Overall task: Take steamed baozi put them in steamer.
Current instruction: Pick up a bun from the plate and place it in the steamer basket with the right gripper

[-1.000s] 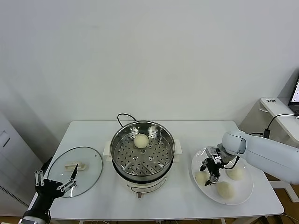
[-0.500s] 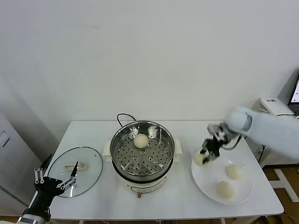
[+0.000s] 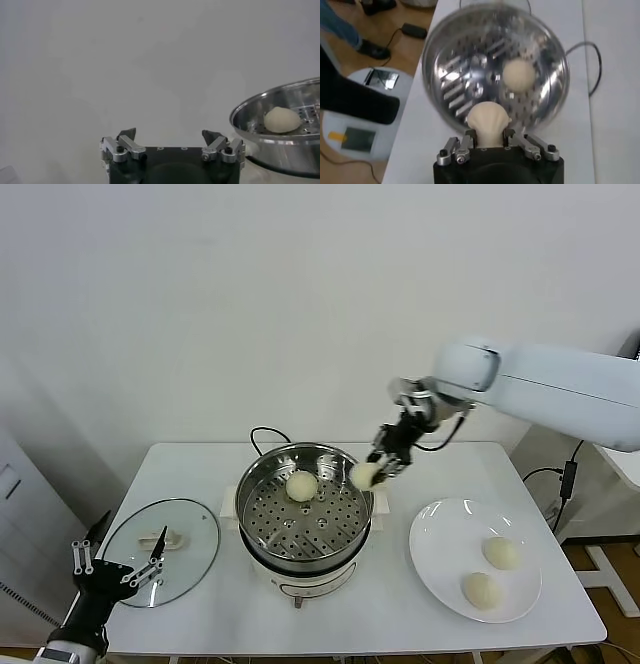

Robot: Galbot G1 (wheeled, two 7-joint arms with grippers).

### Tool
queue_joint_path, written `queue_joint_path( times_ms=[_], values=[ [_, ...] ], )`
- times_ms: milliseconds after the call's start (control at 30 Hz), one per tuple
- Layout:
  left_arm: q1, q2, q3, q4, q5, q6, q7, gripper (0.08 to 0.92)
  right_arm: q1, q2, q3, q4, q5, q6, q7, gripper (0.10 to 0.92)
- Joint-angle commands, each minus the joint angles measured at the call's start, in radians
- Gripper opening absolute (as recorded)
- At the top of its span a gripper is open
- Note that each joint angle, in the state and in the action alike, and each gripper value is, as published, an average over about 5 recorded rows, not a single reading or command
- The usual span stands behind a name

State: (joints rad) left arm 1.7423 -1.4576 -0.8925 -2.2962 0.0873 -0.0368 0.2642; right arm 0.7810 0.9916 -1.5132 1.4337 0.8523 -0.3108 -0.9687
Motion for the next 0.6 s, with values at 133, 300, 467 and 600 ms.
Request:
queue_joint_path(
  times_ms=[133,300,467,600],
  values=[
    [-0.002,-0.013,0.004,0.005,0.001,-0.004,0.001,0.823,-0.2,0.306,0.07,-0.064,0.062,-0.15,0.229,0.34],
    [0.001,-0.015,0.004,0.009,0.001,-0.01,0.002,0.823,-0.236,0.337,0.071,-0.1,0.047,-0.171,0.28,0.346],
    [0.0,-0.017,0.001,0.008,0.001,-0.01,0.001,0.823,-0.254,0.345,0.073,-0.107,0.041,-0.169,0.321,0.351],
    [0.003,-0.022,0.002,0.008,0.002,-0.012,0.002,0.823,-0.255,0.349,0.077,-0.117,0.031,-0.178,0.34,0.387]
  ],
)
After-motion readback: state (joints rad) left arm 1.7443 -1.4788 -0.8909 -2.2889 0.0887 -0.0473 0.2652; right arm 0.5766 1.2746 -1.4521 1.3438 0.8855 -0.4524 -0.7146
